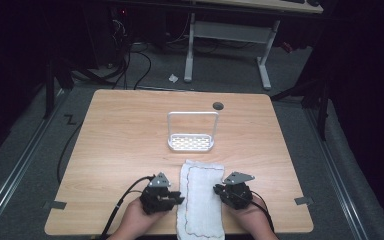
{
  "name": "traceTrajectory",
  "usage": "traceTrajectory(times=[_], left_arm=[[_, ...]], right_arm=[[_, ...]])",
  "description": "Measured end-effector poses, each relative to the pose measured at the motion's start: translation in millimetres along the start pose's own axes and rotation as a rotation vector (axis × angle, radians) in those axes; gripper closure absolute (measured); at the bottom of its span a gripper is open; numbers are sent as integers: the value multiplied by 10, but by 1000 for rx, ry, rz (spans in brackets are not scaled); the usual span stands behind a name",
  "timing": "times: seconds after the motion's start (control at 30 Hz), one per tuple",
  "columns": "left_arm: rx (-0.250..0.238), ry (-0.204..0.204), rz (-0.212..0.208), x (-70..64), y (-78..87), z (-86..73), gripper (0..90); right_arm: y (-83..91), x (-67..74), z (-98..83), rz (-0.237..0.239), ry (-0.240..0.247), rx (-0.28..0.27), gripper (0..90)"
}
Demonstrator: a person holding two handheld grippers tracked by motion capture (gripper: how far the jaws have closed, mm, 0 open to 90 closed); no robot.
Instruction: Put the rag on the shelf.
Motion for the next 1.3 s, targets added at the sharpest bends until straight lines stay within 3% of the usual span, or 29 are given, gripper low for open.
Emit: traceTrajectory(times=[0.03, 0.07, 0.17, 0.2, 0.23, 0.33, 0.37, 0.47, 0.6, 0.67, 0.73, 0.8, 0.83, 0.9, 0.97, 1.1, 1.17, 1.23, 1.3], left_arm=[[0, 0, 0, 0, 0, 0, 696], [-27, 9, 84, 162, -32, 118, 682], [-46, 14, 157, 349, -181, 333, 644], [-46, 14, 157, 349, -181, 333, 617], [-44, 2, 189, 409, -316, 463, 583], [-13, -24, 222, 431, -477, 545, 524], [24, -20, 235, 465, -607, 587, 521], [23, -18, 240, 478, -663, 598, 557], [29, -27, 213, 401, -675, 586, 761], [28, -21, 196, 384, -671, 576, 799], [24, -21, 205, 355, -672, 572, 850], [20, -14, 213, 353, -664, 563, 854], [5, 1, 256, 361, -629, 530, 856], [-12, 32, 294, 403, -562, 478, 858], [-23, 77, 280, 432, -504, 425, 857], [-31, 61, 275, 404, -490, 396, 820], [-39, 80, 264, 424, -482, 402, 726], [-45, 85, 257, 430, -468, 407, 659], [-57, 66, 266, 424, -431, 421, 627]], right_arm=[[2, -4, -3, 2, 2, -1, 830], [1, -9, -5, 7, 2, -4, 830], [0, -26, -10, 19, -5, -9, 829], [0, -29, -11, 21, -3, -10, 829], [2, -32, -11, 23, -1, -9, 828], [3, -43, -14, 29, -5, -9, 828], [3, -47, -15, 33, -8, -10, 827], [10, -68, -18, 45, -21, -11, 809], [50, -108, -15, 48, -45, -33, 784], [68, -152, 5, 42, -76, -54, 777], [31, -142, 1, 44, -72, -46, 772], [18, -120, -4, 44, -66, -36, 771], [2, -88, -9, 15, -35, -25, 791], [13, -90, -17, -4, -48, -10, 800], [26, -94, -31, -10, -51, -7, 801], [24, -101, -26, -1, -53, -11, 779], [37, -122, 13, 10, -81, -41, 741], [43, -126, 55, -3, -79, -54, 720], [10, -210, 243, -25, -98, -88, 652]])
Point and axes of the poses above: each handheld gripper's, and its own axes: y roughly backward along the jaws, z roughly out of its top, x roughly to its left, the point moved 2 cm from there along -y, roughly forward along the jaws, and after that the axes turned 4 degrees about -y, right-handed, at the moved point
